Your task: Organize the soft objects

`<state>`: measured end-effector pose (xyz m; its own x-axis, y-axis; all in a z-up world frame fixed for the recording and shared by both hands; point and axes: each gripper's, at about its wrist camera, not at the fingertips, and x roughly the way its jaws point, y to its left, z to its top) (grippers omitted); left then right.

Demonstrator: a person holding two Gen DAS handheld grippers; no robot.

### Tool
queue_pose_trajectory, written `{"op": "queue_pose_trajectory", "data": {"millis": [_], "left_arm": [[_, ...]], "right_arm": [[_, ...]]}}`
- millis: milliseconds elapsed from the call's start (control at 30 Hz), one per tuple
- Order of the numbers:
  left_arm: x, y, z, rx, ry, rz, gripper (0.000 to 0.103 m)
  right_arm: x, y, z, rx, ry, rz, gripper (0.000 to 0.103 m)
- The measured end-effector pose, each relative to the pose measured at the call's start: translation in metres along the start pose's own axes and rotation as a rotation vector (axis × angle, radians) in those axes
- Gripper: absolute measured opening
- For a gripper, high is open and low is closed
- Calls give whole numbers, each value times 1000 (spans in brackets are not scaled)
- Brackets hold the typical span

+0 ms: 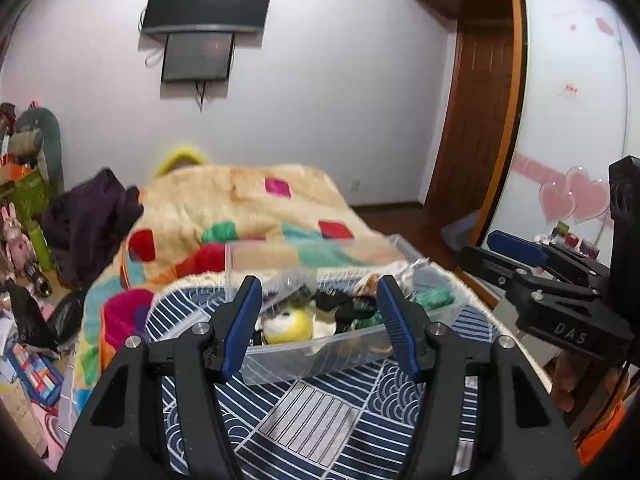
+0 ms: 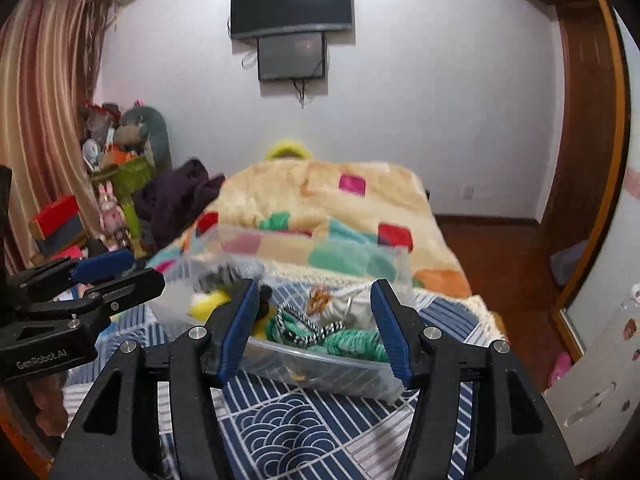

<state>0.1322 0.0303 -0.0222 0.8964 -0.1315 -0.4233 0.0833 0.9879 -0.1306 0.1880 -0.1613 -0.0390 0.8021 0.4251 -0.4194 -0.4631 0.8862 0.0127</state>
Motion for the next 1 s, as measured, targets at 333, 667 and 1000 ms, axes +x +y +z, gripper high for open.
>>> {"op": "queue_pose_trajectory", "data": {"millis": [333, 667, 1000], "left_arm": [[-71, -16, 10, 30, -152, 1, 69], [-102, -31, 10, 73, -234, 42, 98], [-109, -32, 4, 68, -238, 29, 101]], "right_arm": [[-64, 11, 14, -8, -190, 12, 75], [-85, 19, 7, -19, -240, -8, 94], [-88, 21, 2, -9, -254, -35, 103]]}}
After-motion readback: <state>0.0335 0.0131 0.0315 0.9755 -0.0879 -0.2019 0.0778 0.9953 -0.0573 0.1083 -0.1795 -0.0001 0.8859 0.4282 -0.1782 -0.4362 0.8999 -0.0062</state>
